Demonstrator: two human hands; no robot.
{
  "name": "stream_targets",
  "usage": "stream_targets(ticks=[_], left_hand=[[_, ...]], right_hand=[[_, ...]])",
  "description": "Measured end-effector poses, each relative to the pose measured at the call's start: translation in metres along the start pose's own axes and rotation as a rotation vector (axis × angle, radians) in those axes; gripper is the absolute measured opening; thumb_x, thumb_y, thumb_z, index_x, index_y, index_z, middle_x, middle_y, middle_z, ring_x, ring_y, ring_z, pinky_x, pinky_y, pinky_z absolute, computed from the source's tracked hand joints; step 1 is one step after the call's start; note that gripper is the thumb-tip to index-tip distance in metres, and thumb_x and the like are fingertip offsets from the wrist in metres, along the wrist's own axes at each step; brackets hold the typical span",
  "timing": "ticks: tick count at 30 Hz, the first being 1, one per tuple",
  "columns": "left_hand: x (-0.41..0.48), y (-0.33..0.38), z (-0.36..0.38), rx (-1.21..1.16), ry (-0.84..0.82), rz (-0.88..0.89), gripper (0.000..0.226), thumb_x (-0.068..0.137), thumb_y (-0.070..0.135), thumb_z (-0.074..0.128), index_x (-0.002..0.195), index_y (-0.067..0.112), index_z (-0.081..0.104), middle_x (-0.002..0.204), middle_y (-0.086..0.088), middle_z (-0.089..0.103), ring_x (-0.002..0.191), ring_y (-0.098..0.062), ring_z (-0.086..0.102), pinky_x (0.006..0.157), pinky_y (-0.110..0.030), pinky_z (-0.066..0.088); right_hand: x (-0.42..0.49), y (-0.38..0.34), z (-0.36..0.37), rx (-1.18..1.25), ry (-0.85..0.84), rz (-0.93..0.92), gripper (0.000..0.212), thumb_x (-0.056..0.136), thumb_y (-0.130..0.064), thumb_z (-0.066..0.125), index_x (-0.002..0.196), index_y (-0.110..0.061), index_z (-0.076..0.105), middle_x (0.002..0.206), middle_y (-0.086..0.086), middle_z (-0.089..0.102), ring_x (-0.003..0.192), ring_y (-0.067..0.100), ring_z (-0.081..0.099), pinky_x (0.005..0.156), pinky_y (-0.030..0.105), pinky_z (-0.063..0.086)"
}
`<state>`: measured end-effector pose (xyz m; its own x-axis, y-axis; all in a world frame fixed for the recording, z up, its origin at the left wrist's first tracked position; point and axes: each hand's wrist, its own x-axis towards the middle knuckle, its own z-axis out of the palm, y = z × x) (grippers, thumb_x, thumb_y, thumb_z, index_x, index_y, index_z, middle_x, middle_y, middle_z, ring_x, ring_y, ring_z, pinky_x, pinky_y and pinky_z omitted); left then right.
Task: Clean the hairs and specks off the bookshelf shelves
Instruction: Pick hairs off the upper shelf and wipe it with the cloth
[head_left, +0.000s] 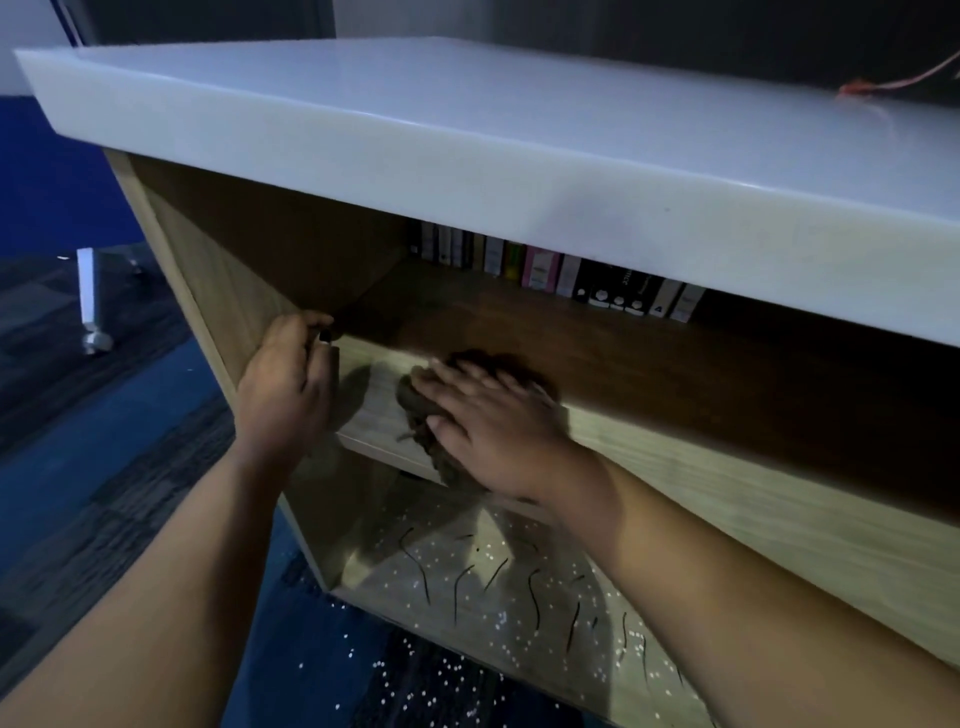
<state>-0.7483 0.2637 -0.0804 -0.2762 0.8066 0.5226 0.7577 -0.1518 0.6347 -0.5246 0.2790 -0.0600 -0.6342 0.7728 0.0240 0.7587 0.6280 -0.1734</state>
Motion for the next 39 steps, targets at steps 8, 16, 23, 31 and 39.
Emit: stream_targets(ticks=[8,16,23,31,39], left_hand=[[-0.002,-0.002,0.002,0.04,-0.006,0.03,0.023,0.102,0.025,0.043,0.122,0.018,0.051,0.115,-0.003,0.053,0.103,-0.016,0.052,0.084,-0.035,0.04],[-0.002,-0.006,0.004,0.034,0.006,0.02,0.027,0.101,0.035,0.036,0.123,0.027,0.05,0.117,0.004,0.053,0.108,-0.013,0.051,0.091,-0.038,0.043],[-0.004,-0.008,0.003,-0.025,0.069,0.038,0.031,0.099,0.03,0.035,0.123,0.022,0.053,0.113,0.001,0.058,0.104,-0.015,0.055,0.088,-0.037,0.045],[-0.004,-0.01,0.005,-0.034,0.059,0.069,0.028,0.1,0.037,0.036,0.118,0.023,0.051,0.107,0.002,0.056,0.097,-0.015,0.055,0.084,-0.039,0.046],[-0.007,-0.008,-0.001,0.03,-0.025,0.036,0.021,0.098,0.041,0.041,0.113,0.029,0.049,0.107,0.008,0.048,0.098,-0.008,0.046,0.084,-0.035,0.041]], right_hand=[[-0.156,0.086,-0.033,0.037,-0.083,0.018,0.05,0.096,-0.058,0.013,0.146,-0.055,0.008,0.155,-0.032,-0.001,0.145,-0.003,-0.005,0.12,0.041,0.007],[-0.044,0.045,-0.016,-0.009,-0.108,-0.138,0.057,0.091,-0.06,0.006,0.148,-0.051,0.011,0.157,-0.027,-0.005,0.143,-0.004,-0.015,0.119,0.031,-0.005],[0.107,-0.008,0.007,0.005,-0.058,-0.055,0.047,0.097,-0.051,0.023,0.144,-0.047,0.029,0.158,-0.007,0.02,0.146,0.023,0.013,0.118,0.047,0.01],[0.051,0.003,0.0,0.08,-0.027,-0.116,0.048,0.101,-0.047,0.024,0.149,-0.041,0.022,0.159,-0.014,0.014,0.147,0.01,0.008,0.119,0.038,0.007],[-0.057,0.173,-0.017,-0.048,0.094,0.305,0.073,0.085,-0.072,0.006,0.146,-0.039,0.03,0.156,-0.006,0.028,0.145,0.017,0.02,0.119,0.039,0.011]])
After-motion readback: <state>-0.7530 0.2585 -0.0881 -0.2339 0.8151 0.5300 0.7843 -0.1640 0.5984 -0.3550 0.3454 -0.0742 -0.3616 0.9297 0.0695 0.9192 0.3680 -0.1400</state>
